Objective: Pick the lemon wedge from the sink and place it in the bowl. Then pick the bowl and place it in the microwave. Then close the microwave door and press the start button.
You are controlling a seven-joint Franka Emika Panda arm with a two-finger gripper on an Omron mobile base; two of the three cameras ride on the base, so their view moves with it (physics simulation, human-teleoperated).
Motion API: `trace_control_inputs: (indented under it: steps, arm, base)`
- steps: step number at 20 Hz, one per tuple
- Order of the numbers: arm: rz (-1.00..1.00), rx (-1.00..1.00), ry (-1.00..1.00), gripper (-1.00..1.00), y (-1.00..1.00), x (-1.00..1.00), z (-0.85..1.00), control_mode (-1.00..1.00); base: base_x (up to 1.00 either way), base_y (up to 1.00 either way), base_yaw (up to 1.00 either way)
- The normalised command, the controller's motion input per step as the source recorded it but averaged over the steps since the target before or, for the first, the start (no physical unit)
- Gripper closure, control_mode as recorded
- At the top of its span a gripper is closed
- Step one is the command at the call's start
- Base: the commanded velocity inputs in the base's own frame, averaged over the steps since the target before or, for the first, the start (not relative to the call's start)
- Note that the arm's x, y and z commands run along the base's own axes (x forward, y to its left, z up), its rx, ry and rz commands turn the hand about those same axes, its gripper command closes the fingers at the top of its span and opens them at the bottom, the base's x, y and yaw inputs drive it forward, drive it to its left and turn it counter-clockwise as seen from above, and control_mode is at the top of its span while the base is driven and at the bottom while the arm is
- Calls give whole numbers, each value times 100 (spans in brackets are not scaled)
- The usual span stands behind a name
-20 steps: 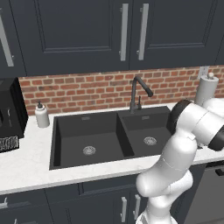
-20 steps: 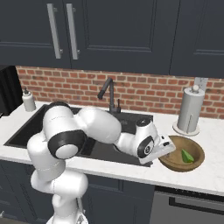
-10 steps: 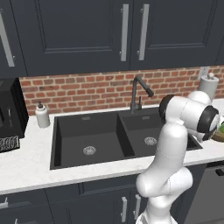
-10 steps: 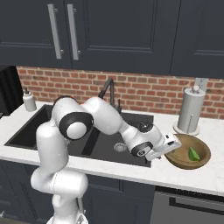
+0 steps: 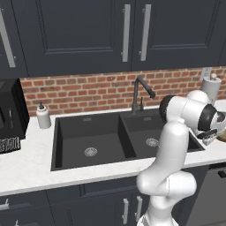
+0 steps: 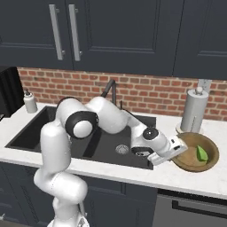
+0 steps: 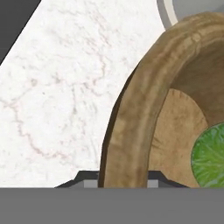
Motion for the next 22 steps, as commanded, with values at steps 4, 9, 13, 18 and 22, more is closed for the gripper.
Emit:
trace_control_inputs:
  steps: [4,9,13,18,22]
  arm:
    - [0,0,0,100,22,-74,95,-100]
    - [0,-1,-1,100,61,-68,100,-100]
    - [0,-2,0,100,57,-47,100,-100]
    - [2,0,4,100,37,-17,100,-100]
    - [0,0,14,100,28,-1,100,-100]
  base:
    - [0,0,0]
    - [0,0,0]
    - [0,0,0]
    - [0,0,0]
    - [0,0,0]
